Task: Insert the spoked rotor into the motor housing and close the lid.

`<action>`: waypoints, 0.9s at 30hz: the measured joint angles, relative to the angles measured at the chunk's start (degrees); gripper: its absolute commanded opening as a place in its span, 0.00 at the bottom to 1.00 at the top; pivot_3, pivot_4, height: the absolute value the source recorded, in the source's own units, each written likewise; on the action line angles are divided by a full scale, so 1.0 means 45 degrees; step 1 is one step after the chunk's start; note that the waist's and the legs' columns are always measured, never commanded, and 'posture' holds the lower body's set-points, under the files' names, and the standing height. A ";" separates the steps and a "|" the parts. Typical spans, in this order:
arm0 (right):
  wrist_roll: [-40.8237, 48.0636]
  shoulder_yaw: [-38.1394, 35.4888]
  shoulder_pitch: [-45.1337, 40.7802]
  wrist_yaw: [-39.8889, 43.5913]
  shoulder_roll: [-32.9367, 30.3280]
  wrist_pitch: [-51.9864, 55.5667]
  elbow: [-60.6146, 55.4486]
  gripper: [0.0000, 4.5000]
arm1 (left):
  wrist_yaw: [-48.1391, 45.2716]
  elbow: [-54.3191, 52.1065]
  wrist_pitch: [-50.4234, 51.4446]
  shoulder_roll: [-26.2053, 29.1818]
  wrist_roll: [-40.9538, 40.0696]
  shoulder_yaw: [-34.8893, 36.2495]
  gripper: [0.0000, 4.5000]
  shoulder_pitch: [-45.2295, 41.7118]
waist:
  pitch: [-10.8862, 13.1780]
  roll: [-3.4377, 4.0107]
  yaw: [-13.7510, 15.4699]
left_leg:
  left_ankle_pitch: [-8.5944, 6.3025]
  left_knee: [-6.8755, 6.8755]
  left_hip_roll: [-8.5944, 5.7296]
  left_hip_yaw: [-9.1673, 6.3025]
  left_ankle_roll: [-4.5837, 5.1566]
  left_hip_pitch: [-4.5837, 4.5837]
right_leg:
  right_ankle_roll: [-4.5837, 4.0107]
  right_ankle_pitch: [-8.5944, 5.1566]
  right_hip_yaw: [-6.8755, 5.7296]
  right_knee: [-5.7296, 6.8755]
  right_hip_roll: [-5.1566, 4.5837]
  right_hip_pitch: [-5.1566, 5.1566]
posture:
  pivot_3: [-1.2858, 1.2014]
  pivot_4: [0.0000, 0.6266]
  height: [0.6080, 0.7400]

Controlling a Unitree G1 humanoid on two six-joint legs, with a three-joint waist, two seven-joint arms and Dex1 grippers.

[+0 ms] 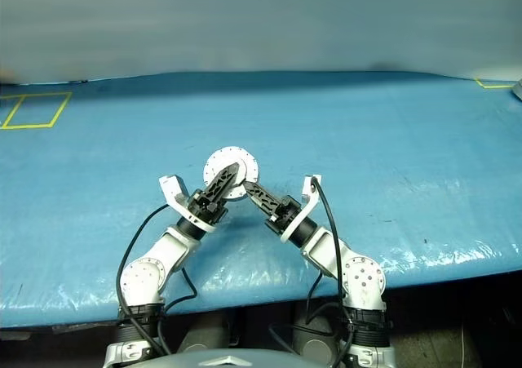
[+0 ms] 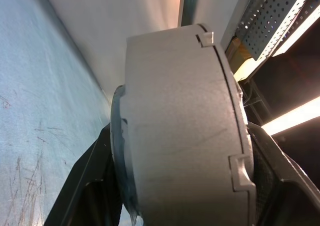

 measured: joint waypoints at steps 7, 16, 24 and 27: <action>-0.0145 0.0000 -0.0050 -0.0117 0.0069 -0.0093 0.0020 0.36 | 0.0399 -0.0088 -0.0152 0.0004 -0.0016 -0.0098 0.57 -0.0001 | 0.0000 0.0000 0.0006 | 0.0000 -0.0001 -0.0004 0.0002 0.0000 0.0001 | -0.0001 0.0001 -0.0001 0.0000 0.0000 0.0001 | 0.52 0.24 1.00; -0.0447 0.0018 -0.0263 -0.0329 0.0146 -0.0246 0.0051 0.79 | 0.1070 -0.0167 -0.0457 -0.0001 0.0318 0.0140 0.57 -0.0022 | 0.0000 0.0000 0.0002 | 0.0000 -0.0002 -0.0004 0.0005 0.0000 0.0002 | 0.0000 0.0000 -0.0001 0.0001 0.0001 -0.0001 | 0.52 0.24 1.00; -0.0604 0.0031 -0.0327 -0.0398 0.0197 -0.0322 0.0041 0.79 | 0.1045 0.1071 -0.1683 0.0363 0.0827 0.1504 0.57 -0.1060 | 0.0000 -0.0001 -0.0014 | 0.0000 -0.0003 -0.0014 0.0012 0.0000 0.0007 | 0.0000 0.0002 -0.0002 0.0000 0.0006 0.0001 | 0.52 0.24 1.00; -0.0976 0.0034 -0.0327 -0.0448 0.0145 -0.0527 0.0002 0.79 | 0.1196 0.1948 -0.2563 0.0470 0.1504 0.2003 0.57 -0.1555 | 0.0001 -0.0002 0.0024 | 0.0000 -0.0006 -0.0022 0.0011 0.0000 0.0008 | 0.0000 0.0004 -0.0005 -0.0001 0.0008 0.0006 | 0.52 0.24 1.00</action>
